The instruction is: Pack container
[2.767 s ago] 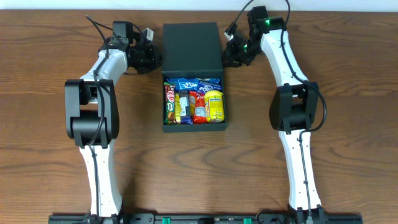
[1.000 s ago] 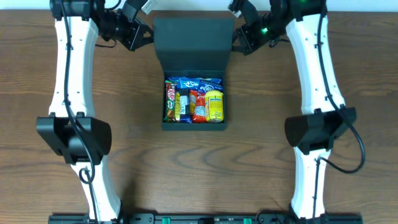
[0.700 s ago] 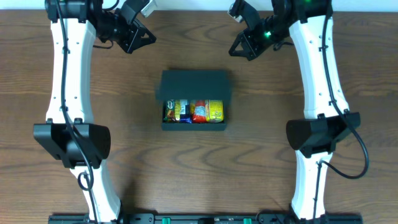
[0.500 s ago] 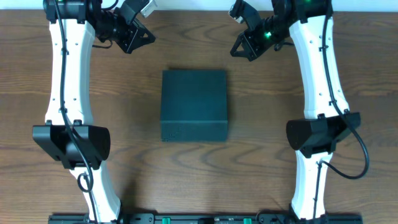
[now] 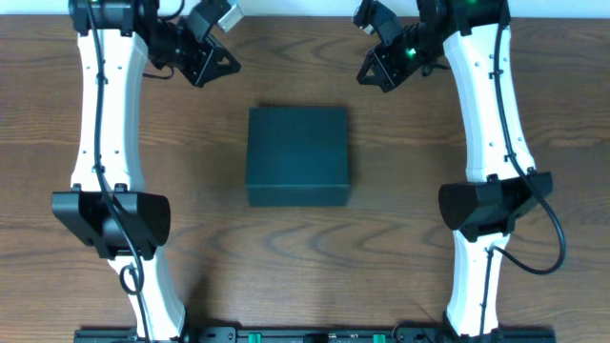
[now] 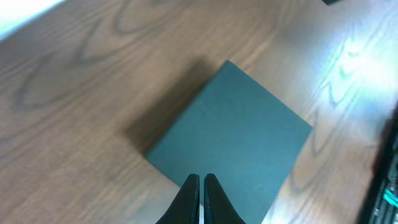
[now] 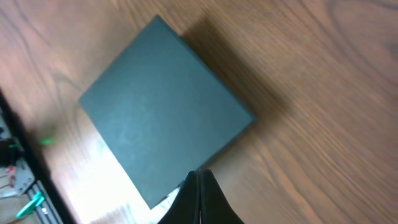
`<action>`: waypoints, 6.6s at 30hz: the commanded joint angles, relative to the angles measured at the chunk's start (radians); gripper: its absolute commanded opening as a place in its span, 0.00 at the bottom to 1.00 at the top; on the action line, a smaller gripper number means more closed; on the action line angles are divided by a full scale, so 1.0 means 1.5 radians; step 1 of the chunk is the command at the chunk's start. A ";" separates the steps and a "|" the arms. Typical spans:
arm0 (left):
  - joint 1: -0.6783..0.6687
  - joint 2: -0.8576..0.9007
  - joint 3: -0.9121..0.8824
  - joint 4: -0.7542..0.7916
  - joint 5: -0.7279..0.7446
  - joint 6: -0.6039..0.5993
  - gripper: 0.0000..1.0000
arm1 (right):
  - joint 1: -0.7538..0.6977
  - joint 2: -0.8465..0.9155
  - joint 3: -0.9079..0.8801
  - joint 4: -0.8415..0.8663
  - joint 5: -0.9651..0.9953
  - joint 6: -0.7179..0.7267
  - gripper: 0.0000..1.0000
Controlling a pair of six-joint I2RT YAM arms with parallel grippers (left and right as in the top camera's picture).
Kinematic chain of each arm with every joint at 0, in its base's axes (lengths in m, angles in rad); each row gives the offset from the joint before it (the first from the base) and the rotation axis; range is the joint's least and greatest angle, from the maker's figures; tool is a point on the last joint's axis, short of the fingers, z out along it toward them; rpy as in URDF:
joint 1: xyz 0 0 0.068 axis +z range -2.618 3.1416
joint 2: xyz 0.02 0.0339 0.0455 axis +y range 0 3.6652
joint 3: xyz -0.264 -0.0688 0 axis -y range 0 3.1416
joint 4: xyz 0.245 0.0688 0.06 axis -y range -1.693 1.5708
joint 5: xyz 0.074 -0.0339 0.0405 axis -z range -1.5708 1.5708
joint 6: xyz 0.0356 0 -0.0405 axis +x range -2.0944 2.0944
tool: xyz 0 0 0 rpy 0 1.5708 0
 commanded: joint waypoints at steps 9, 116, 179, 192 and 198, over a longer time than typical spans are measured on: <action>-0.185 -0.019 -0.081 -0.027 -0.023 0.044 0.06 | -0.075 -0.149 0.006 -0.032 0.021 0.036 0.01; -0.218 -0.321 -0.455 0.125 -0.129 -0.136 0.06 | 0.206 -0.847 -1.544 1.176 0.073 0.676 0.02; -0.085 -1.274 -1.094 0.328 -0.272 -0.389 0.95 | 0.208 -1.139 -1.305 0.516 0.068 0.660 0.99; -0.025 -1.399 -1.394 0.549 -0.302 -0.633 0.95 | 0.208 -1.139 -1.305 0.516 0.068 0.660 0.99; -0.025 -1.399 -1.481 0.643 -0.302 -0.671 0.95 | 0.208 -1.139 -1.305 0.516 0.068 0.660 0.99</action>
